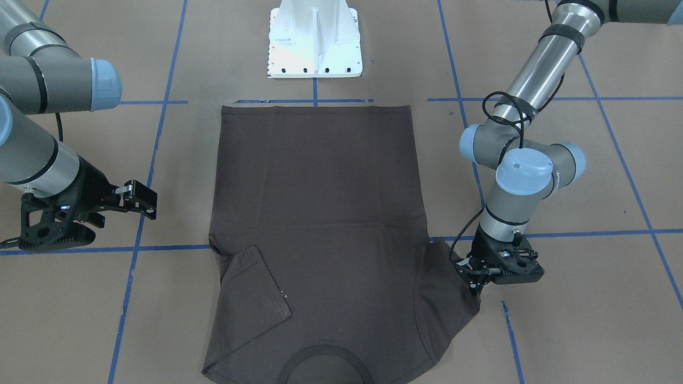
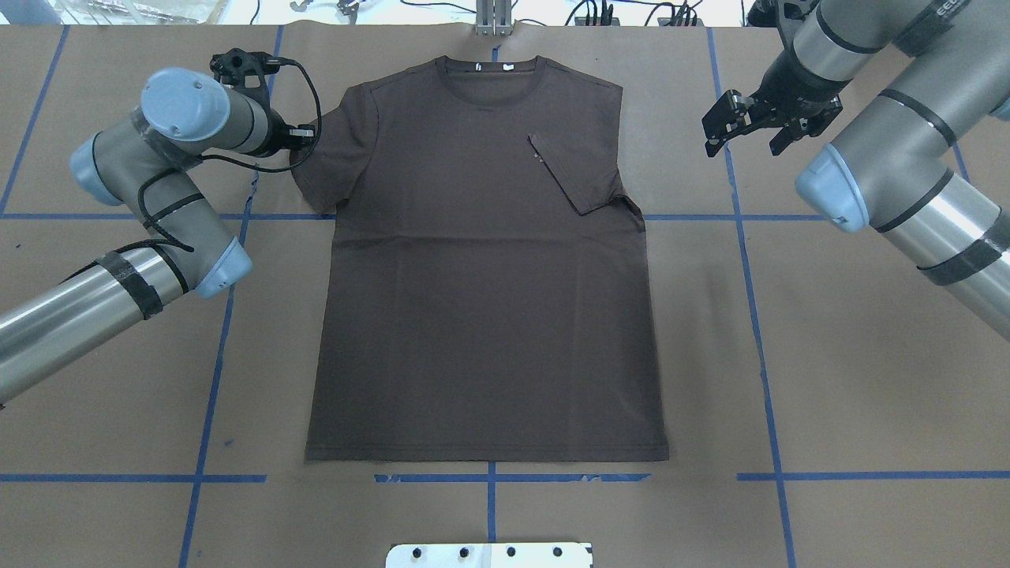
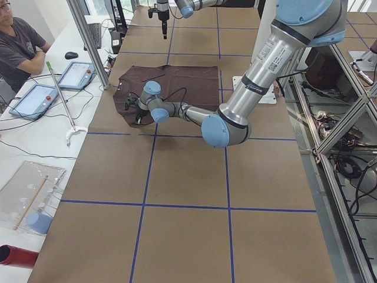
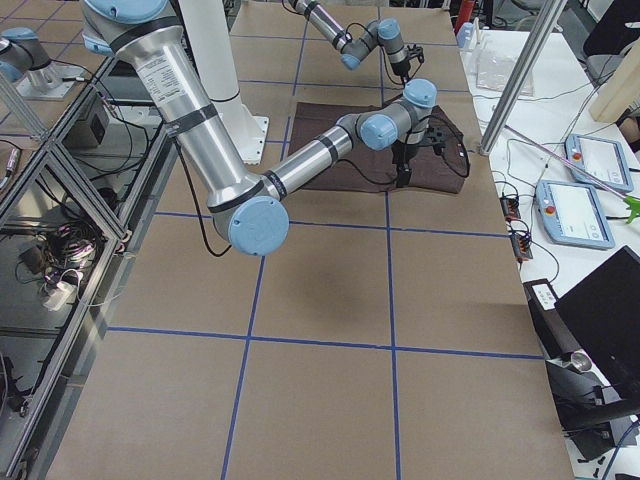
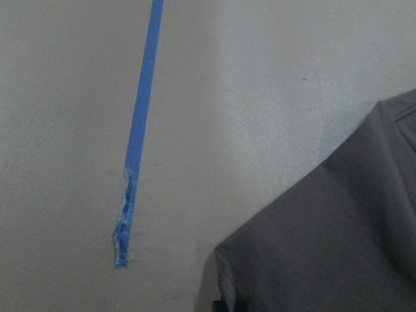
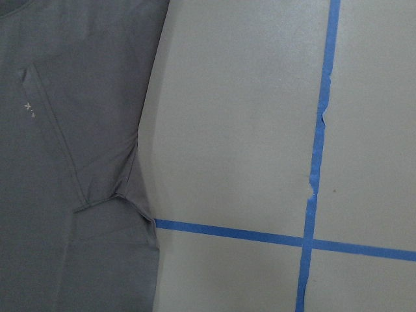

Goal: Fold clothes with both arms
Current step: 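Raise the right gripper away while the left gripper moves toward the other sleeve, then grasp the sleeve nearest the left gripper and fold it inward onto the shirt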

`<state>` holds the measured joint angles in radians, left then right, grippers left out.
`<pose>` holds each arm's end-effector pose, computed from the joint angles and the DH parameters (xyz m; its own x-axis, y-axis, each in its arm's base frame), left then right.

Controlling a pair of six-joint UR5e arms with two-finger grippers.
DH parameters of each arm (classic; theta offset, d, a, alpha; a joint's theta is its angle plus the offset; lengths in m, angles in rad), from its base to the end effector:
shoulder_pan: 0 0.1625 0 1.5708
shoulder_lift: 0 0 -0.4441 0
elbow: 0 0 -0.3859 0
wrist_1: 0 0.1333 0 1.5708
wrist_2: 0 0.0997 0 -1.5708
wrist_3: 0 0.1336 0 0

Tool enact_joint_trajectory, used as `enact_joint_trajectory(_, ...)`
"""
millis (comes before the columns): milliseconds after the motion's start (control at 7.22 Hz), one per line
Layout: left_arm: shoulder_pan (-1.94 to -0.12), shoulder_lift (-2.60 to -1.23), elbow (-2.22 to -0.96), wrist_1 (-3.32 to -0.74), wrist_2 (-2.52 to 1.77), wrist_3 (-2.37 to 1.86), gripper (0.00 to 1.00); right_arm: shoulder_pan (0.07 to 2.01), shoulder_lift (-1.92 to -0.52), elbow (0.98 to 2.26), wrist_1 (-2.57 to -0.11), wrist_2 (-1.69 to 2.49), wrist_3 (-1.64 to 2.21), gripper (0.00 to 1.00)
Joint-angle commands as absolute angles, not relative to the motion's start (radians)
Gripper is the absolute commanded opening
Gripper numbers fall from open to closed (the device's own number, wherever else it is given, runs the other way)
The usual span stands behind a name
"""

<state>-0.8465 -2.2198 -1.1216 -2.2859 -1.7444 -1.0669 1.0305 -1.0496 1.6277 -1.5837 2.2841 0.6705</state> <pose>0.4553 -0.6810 0.4410 0.6663 -0.0354 -0.7449 0.3715 0.8819 0.2904 -0.3118 -0.6090 0.3687 0.6368 -0.0902 0.7657 0.0494 0.9959 0.0763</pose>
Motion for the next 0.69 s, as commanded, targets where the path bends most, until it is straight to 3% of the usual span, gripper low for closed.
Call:
enact_joint_trajectory(0,-0.854,-2.32,-1.237,-2.04,-1.749,-1.077,0.0,1.034,-1.049,1.629,-1.582,2.284,0.672,1.0)
enact_joint_trajectory(139,-0.842,-2.388,-1.246,-1.937,-1.747,-1.148,0.0,1.037,-1.049,1.632,-1.578,2.286,0.669,1.0)
enact_joint_trajectory(554,-0.746,-2.466,-1.169,-1.95,-1.74,-1.278,0.0,1.052,-1.06,1.641,-1.578,2.286,0.666,1.0)
